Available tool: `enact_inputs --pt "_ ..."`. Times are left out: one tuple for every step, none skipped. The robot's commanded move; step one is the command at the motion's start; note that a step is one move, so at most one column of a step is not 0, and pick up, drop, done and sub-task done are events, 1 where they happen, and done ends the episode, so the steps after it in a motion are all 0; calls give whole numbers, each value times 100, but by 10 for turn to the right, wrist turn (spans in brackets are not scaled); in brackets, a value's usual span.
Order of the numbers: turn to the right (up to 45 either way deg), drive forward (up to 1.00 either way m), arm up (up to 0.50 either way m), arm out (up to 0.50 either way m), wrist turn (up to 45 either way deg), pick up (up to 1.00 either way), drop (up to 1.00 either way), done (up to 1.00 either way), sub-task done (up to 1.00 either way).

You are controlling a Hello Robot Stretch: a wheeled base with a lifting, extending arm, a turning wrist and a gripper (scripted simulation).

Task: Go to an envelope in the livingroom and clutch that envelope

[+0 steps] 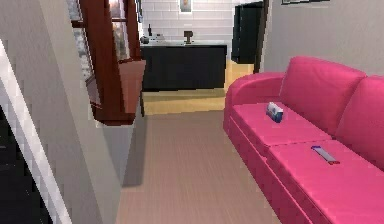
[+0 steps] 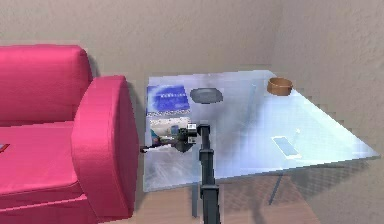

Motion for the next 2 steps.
enact_inputs --pt "0 0 0 0 0 100 0 0 0" --pt "0 0 10 0 0 0 0 0 0"
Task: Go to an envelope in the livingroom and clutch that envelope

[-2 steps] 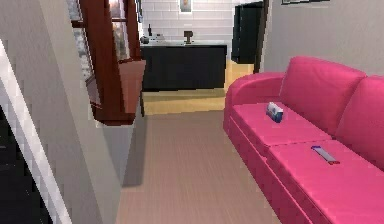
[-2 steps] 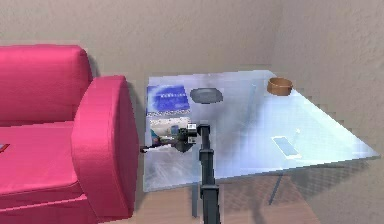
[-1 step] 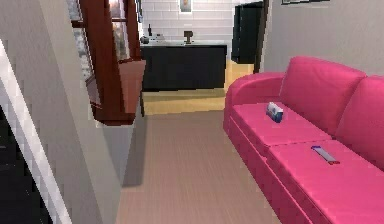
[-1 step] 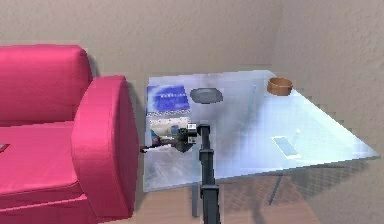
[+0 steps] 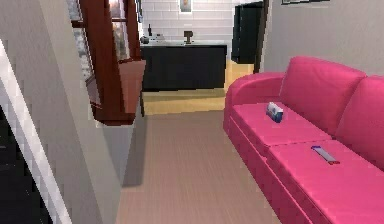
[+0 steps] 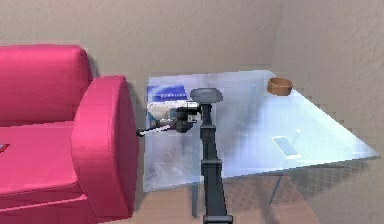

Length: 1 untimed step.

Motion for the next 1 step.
enact_inputs --pt "0 0 0 0 0 0 0 100 0"
